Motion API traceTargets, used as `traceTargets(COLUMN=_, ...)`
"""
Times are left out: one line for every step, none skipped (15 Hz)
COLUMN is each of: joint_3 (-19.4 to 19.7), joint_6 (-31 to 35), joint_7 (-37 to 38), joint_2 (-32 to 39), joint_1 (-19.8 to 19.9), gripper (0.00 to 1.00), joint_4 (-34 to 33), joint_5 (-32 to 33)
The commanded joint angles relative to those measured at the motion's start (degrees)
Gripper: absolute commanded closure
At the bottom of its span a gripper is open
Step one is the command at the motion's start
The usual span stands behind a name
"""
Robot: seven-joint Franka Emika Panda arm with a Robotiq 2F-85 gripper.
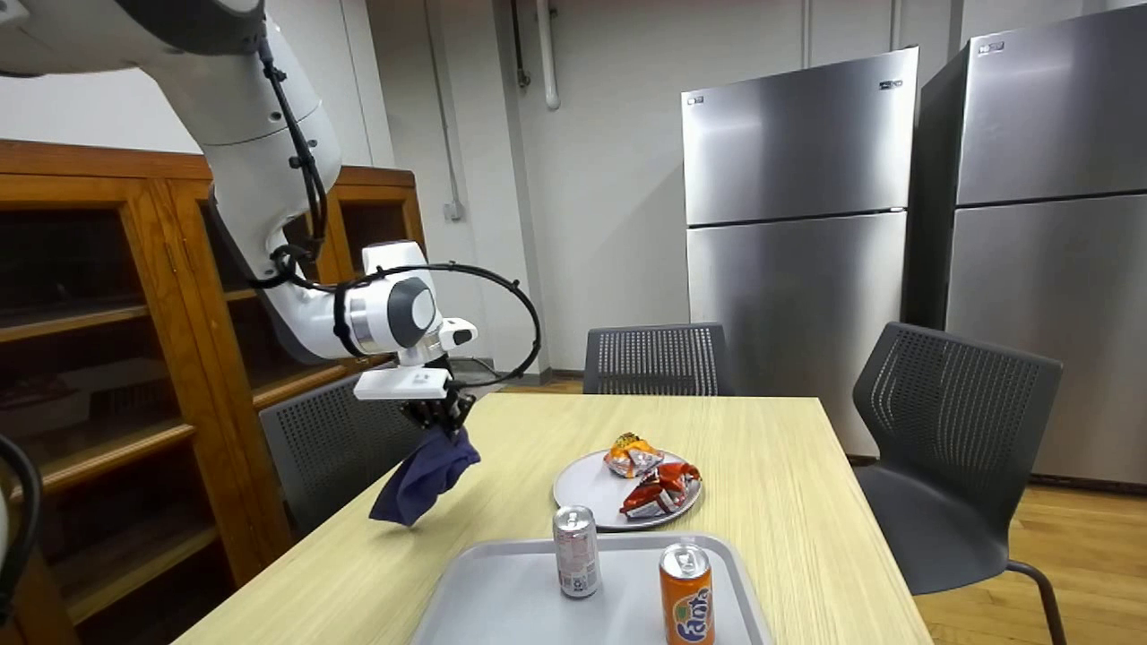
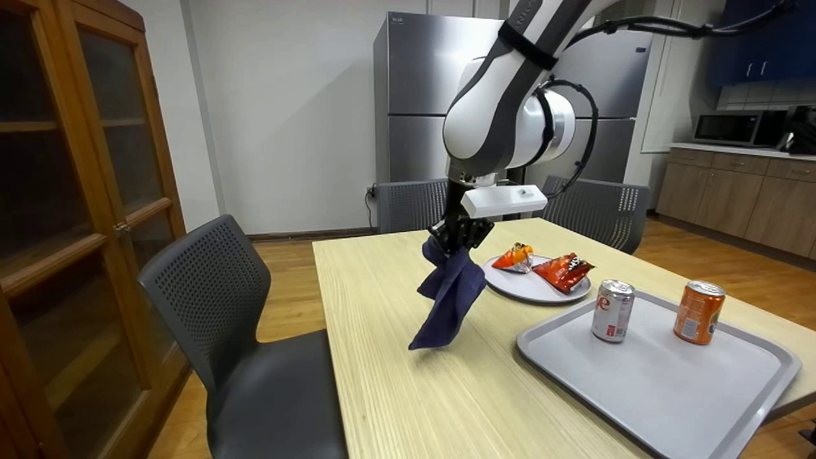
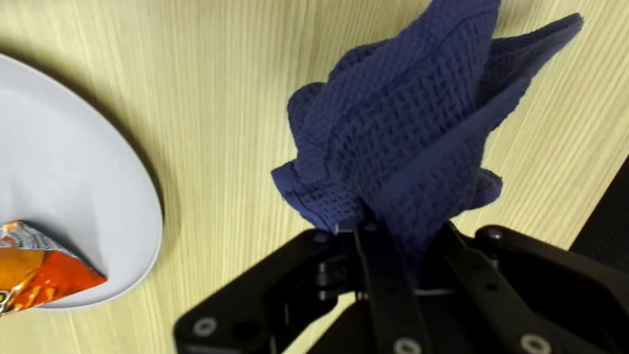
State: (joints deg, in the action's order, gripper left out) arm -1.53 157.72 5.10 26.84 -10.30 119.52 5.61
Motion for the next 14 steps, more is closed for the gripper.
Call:
traceTargets(joint_3=-1.9, joint_6=-0.8, joint_7=-1.0, joint_2=1.3, joint_1=0.4, gripper=0.97, joint_4=-0.5, joint_5=-1.0)
traceTargets(joint_3=-2.0, joint_6=-1.0, joint_7=-0.8, joint_2=2.1, joint_1=0.2, gripper=0.97, joint_4=-0.8, joint_5=-0.8)
traceTargets(joint_3=-2.0, joint_6=-1.1, joint_7=-0.8, joint_2=2.7, joint_1=0.1, gripper=0.97, joint_4=-1.1, joint_5=-0.8)
traceTargets(joint_3=-2.1, joint_6=-1.4, joint_7=-0.7, joint_2=3.4, joint_1=-0.1, gripper=0.97, joint_4=-1.4, joint_5=-0.8)
traceTargets(joint_3=-2.0, joint_6=-1.4, joint_7=-0.5, joint_2=4.0, joint_1=-0.2, gripper=0.97, joint_4=-1.5, joint_5=-0.7)
traceTargets(joint_3=-2.0, joint_6=-1.6, joint_7=-0.6, joint_2=4.5, joint_1=-0.2, gripper=0.97, joint_4=-1.6, joint_5=-0.7)
traceTargets(joint_3=-1.9, joint_6=-1.7, joint_7=-0.6, joint_2=5.0, joint_1=-0.3, gripper=0.97, joint_4=-1.8, joint_5=-0.6)
traceTargets(joint_3=-1.9, joint_6=-1.7, joint_7=-0.6, joint_2=5.4, joint_1=-0.3, gripper=0.97, joint_4=-1.9, joint_5=-0.6)
traceTargets(joint_3=-1.8, joint_6=-1.7, joint_7=-0.6, joint_2=5.8, joint_1=-0.3, gripper=0.97, joint_4=-2.0, joint_5=-0.5)
traceTargets(joint_3=-1.8, joint_6=-1.8, joint_7=-0.7, joint_2=6.1, joint_1=-0.4, gripper=0.97, joint_4=-2.2, joint_5=-0.5)
traceTargets(joint_3=-1.8, joint_6=-1.8, joint_7=-0.7, joint_2=6.4, joint_1=-0.4, gripper=0.97, joint_4=-2.3, joint_5=-0.5)
traceTargets(joint_3=-1.7, joint_6=-1.8, joint_7=-0.7, joint_2=6.7, joint_1=-0.4, gripper=0.97, joint_4=-2.4, joint_5=-0.4)
traceTargets(joint_3=-1.8, joint_6=-2.0, joint_7=-0.8, joint_2=6.8, joint_1=-0.3, gripper=0.97, joint_4=-2.5, joint_5=-0.5)
traceTargets(joint_3=-2.0, joint_6=-2.5, joint_7=-1.2, joint_2=6.7, joint_1=-0.2, gripper=0.64, joint_4=-2.5, joint_5=-0.5)
